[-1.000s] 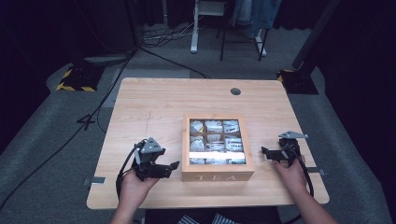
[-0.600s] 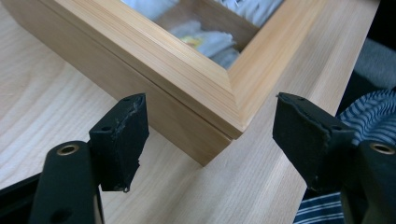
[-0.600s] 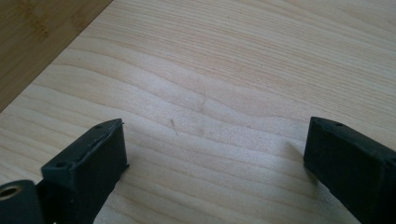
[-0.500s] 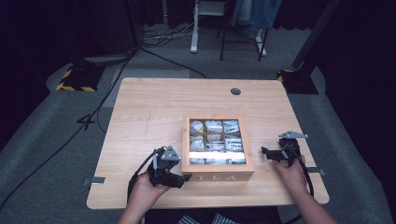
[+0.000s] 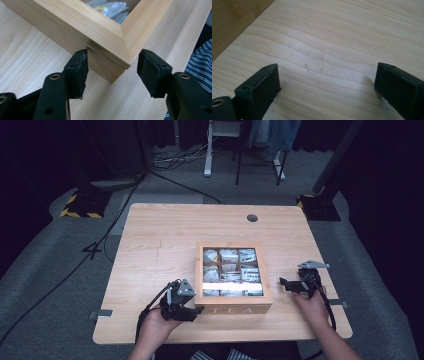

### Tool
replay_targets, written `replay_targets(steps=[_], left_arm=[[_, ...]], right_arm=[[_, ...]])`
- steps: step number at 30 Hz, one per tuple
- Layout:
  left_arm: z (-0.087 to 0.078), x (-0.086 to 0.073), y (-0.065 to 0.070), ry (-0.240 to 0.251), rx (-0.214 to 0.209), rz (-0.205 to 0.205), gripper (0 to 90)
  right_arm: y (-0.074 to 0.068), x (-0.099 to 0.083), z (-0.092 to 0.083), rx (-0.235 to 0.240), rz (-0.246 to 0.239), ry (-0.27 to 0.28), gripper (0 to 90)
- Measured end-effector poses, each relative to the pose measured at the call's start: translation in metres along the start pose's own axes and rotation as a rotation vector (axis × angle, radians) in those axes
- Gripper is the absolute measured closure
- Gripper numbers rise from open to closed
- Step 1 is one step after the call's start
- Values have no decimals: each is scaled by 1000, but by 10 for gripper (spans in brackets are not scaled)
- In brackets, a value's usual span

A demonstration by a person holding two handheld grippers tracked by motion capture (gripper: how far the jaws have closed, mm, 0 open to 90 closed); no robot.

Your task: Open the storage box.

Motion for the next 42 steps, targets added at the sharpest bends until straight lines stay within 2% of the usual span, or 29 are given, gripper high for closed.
replay_targets(steps=[3,6,13,17,24,28,30,32,34,42], left_arm=[[-7,3,3,38,0,24,512],[-8,2,3,30,24,46,529],[-11,2,4,33,19,52,616],[-16,6,6,53,-3,26,635],[-28,15,7,118,-13,20,645],[-37,24,7,168,-25,19,713],[-38,26,7,177,-27,19,724],[-43,32,7,205,-39,15,730],[-47,38,6,230,-64,-9,736],[-48,58,5,277,-59,-18,776]], right_arm=[[0,0,0,0,0,0,60],[0,0,0,0,0,0,60],[0,0,0,0,0,0,59],[0,0,0,0,0,0,59],[0,0,0,0,1,0,59],[-1,0,0,0,-1,2,61],[-1,0,-1,-3,1,1,61],[-2,-1,-1,0,-3,1,61],[-3,0,-1,0,-3,2,62],[-3,0,-1,0,1,3,62]])
Point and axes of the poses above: each handheld gripper's, and its own axes: z roughly forward along the jaws, x roughly out of its top, y roughly to its right, the point moved 9 cm from there along z, roughly forward along the jaws, and after that the axes turned 15 degrees about -z, right-handed, at the moved point
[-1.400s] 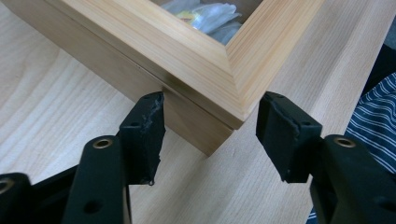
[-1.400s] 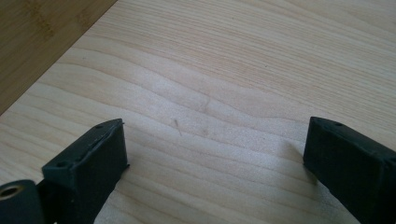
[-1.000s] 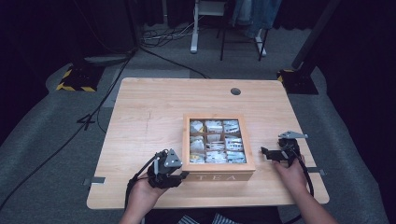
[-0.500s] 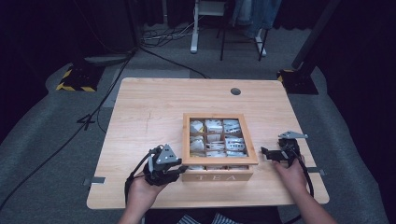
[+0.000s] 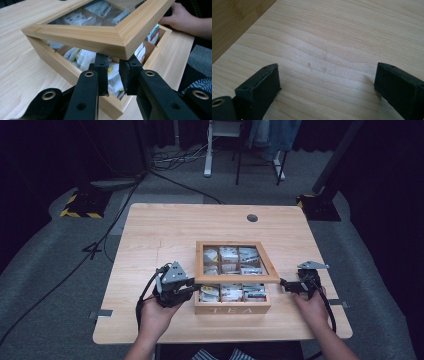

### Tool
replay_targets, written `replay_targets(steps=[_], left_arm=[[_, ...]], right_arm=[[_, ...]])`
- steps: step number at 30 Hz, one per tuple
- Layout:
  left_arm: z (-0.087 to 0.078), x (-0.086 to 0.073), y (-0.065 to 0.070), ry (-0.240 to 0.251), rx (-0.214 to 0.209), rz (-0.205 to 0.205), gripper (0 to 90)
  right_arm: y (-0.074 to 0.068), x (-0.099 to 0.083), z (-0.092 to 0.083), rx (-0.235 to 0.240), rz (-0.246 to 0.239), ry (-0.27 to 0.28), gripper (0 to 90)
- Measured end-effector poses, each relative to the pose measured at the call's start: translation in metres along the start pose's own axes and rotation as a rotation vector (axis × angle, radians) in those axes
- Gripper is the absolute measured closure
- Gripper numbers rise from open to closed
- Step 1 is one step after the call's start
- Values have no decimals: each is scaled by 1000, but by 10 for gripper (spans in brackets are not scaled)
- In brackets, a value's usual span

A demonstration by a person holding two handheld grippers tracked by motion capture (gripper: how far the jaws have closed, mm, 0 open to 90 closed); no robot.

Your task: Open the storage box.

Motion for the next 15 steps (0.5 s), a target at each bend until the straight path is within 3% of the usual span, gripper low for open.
replay_targets(steps=[5,9,11,15], left_arm=[[3,12,2,40,-24,-17,775],[2,20,1,64,2,-1,762],[3,21,3,74,1,-17,753],[7,30,1,110,33,-12,750]], right_arm=[[0,0,0,0,-4,0,62],[0,0,0,0,-4,0,62],[0,0,0,0,-4,0,62],[0,0,0,0,-4,0,62]])
Point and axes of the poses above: each handheld gripper's, and its own axes: z roughly forward along the jaws, x roughly out of its top, y roughly to its right, the point moved 9 cm from there along z, roughly forward along the jaws, and after that the axes turned 15 degrees about -z, right-handed, at the moved point
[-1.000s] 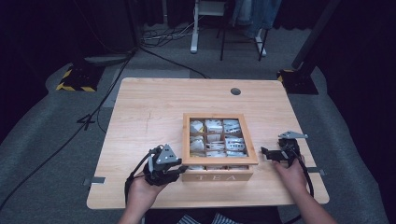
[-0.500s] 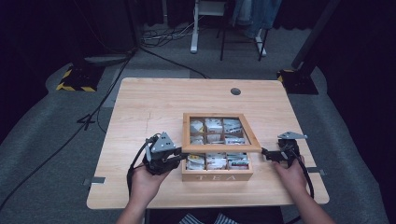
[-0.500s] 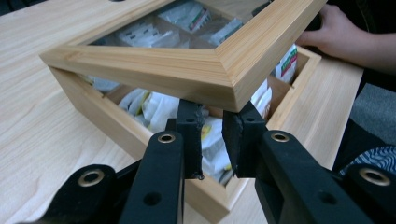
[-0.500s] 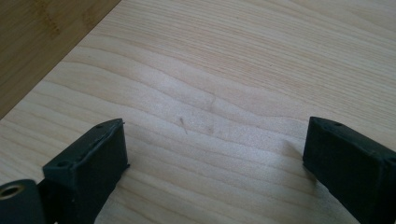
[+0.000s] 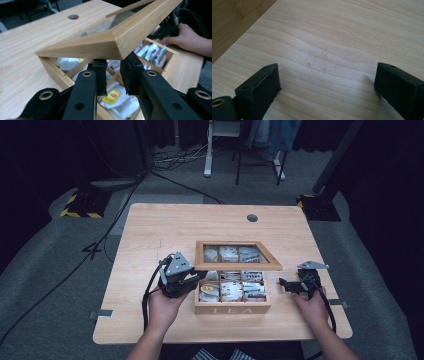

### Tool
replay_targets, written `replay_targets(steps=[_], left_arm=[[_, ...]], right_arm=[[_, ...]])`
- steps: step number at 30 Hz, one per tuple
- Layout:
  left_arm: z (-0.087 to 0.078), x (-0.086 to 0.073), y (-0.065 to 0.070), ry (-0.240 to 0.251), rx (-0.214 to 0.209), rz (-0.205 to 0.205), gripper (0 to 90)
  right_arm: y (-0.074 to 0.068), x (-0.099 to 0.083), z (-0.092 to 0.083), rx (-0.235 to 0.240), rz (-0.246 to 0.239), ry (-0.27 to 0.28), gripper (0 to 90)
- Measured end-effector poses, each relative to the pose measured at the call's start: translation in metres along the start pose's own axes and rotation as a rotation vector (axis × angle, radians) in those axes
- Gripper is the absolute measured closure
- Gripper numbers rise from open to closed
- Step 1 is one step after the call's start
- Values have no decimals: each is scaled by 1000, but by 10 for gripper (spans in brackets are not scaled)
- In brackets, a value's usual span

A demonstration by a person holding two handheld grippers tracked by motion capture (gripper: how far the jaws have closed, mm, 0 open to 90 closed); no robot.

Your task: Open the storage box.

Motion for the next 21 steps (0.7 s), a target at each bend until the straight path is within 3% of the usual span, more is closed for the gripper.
replay_targets(steps=[11,17,21], left_arm=[[8,16,-1,35,35,-7,747],[9,28,-5,77,62,-17,746],[9,31,-6,76,51,-22,746]], right_arm=[[0,0,0,0,-1,1,62],[0,0,0,0,0,0,62],[0,0,0,0,0,0,62]])
Point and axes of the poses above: each handheld gripper's, and its own axes: z roughly forward along the jaws, x roughly out of its top, y roughly to its right, the point moved 9 cm from there along z, roughly forward along the jaws, and after that the axes turned 15 degrees about -z, right-handed, at the moved point
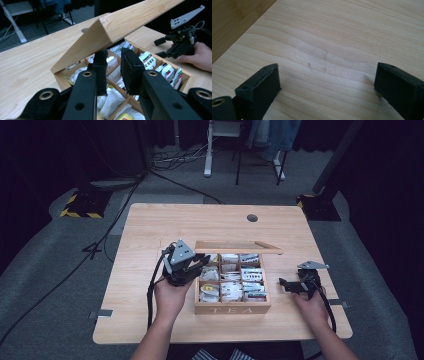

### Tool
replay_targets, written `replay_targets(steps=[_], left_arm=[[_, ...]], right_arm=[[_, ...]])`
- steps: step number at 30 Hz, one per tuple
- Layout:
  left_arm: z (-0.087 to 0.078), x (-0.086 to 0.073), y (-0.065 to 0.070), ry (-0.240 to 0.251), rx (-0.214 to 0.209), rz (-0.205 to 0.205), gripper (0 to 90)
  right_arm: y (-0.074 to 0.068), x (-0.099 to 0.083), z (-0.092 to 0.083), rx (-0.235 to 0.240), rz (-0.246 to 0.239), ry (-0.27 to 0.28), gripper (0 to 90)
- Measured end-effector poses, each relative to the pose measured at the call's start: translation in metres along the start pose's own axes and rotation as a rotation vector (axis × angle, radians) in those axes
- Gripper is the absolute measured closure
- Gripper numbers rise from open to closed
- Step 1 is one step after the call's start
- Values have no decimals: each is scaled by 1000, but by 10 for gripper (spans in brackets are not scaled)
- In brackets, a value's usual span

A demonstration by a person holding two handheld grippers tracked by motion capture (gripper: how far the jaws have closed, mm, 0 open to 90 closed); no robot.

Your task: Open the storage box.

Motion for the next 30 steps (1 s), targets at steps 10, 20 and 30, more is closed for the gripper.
replay_targets(steps=[10,20,30], left_arm=[[-5,13,-8,56,50,-2,745],[-8,20,-11,100,64,-5,728],[-9,27,-9,147,59,1,706]], right_arm=[[0,0,0,0,1,1,67],[-1,0,-1,0,3,1,74],[-1,0,-1,0,-1,2,78]])
Point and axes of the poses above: each handheld gripper's, and its own axes: z roughly forward along the jaws, x roughly out of its top, y roughly to its right, the point moved 9 cm from there along z, roughly forward along the jaws, and after that the axes turned 15 degrees about -z, right-handed, at the moved point
